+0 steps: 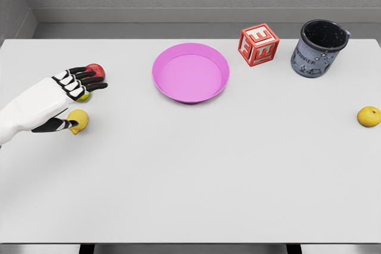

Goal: Put the lemon on the plate with left arm

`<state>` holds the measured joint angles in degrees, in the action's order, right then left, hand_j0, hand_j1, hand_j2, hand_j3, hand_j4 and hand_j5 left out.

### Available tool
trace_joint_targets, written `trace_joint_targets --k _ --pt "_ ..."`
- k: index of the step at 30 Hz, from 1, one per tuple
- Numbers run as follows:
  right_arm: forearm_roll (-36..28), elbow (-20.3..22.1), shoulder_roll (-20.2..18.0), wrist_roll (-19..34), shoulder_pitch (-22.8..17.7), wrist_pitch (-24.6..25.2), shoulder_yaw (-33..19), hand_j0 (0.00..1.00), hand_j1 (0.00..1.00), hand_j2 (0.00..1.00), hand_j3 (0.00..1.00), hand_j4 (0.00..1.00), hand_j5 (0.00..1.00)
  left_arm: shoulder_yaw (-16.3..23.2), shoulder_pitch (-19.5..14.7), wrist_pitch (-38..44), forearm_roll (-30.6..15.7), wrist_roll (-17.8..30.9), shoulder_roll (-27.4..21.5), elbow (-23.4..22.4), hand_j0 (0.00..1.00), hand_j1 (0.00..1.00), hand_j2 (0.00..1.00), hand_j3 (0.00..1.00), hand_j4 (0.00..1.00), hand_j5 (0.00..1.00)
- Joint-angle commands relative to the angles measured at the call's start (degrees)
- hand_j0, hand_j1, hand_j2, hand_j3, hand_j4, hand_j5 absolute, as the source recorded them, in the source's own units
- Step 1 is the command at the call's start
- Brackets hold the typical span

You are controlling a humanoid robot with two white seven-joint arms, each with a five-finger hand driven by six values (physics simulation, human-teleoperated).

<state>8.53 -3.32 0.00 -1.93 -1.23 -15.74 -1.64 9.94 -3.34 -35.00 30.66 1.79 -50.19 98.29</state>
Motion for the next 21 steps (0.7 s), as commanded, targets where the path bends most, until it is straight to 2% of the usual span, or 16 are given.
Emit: trace_joint_targets --k 1,7,8,9,11,12,13,18,21 --pt "0.0 -0.02 0.0 0.0 0.0 0.01 -0.03 1.0 1.0 1.0 1.0 1.0 1.0 -0.01 0.0 0.0 -0.34 -0.04 -0.08 -0.21 1.0 1.0 1.0 1.0 1.0 1.0" --pt "0.0 -0.28 0.0 0.0 -0.35 0.01 0.14 1.0 1.0 1.0 1.0 1.0 1.0 -0.1 -0.18 0.0 0.18 -0.04 -0.44 -0.21 1.0 1.0 1.0 1.0 1.0 1.0" --pt "0.0 -0.28 0.0 0.0 -0.44 0.01 0.14 1.0 1.0 1.0 1.0 1.0 1.0 -0.1 -0.26 0.0 1.5 -0.04 -0.44 -0.21 1.0 1.0 1.0 1.0 1.0 1.0" --pt "0.0 -0.28 0.0 0.0 -0.44 0.01 0.05 1.0 1.0 1.0 1.0 1.0 1.0 -0.1 -0.7 0.0 5.62 -0.04 -0.44 -0.21 1.0 1.0 1.0 1.0 1.0 1.0" --pt "0.0 -0.28 0.0 0.0 -0.44 0.01 0.05 1.0 1.0 1.0 1.0 1.0 1.0 -0.19 -0.79 0.0 9.41 -0.04 -0.7 -0.21 1.0 1.0 1.0 1.0 1.0 1.0" --pt "0.0 -0.28 0.0 0.0 -0.44 0.01 0.05 1.0 1.0 1.0 1.0 1.0 1.0 -0.19 -0.79 0.0 10.29 -0.04 -2.45 -0.21 1.0 1.0 1.0 1.0 1.0 1.0" --pt "0.0 -0.28 0.0 0.0 -0.35 0.01 0.05 1.0 1.0 1.0 1.0 1.0 1.0 0.16 -0.79 0.0 10.29 -0.04 -4.91 -0.29 1.0 1.0 1.0 1.0 1.0 1.0" --pt "0.0 -0.28 0.0 0.0 -0.44 0.01 0.05 1.0 1.0 1.0 1.0 1.0 1.0 0.25 -0.97 0.0 9.59 -0.04 -10.89 -0.38 1.0 1.0 1.0 1.0 1.0 1.0" --pt "0.0 -0.28 0.0 0.0 -0.44 0.01 0.05 1.0 1.0 1.0 1.0 1.0 1.0 0.16 -1.14 0.0 8.71 -0.04 -12.03 -0.47 1.0 1.0 1.0 1.0 1.0 1.0"
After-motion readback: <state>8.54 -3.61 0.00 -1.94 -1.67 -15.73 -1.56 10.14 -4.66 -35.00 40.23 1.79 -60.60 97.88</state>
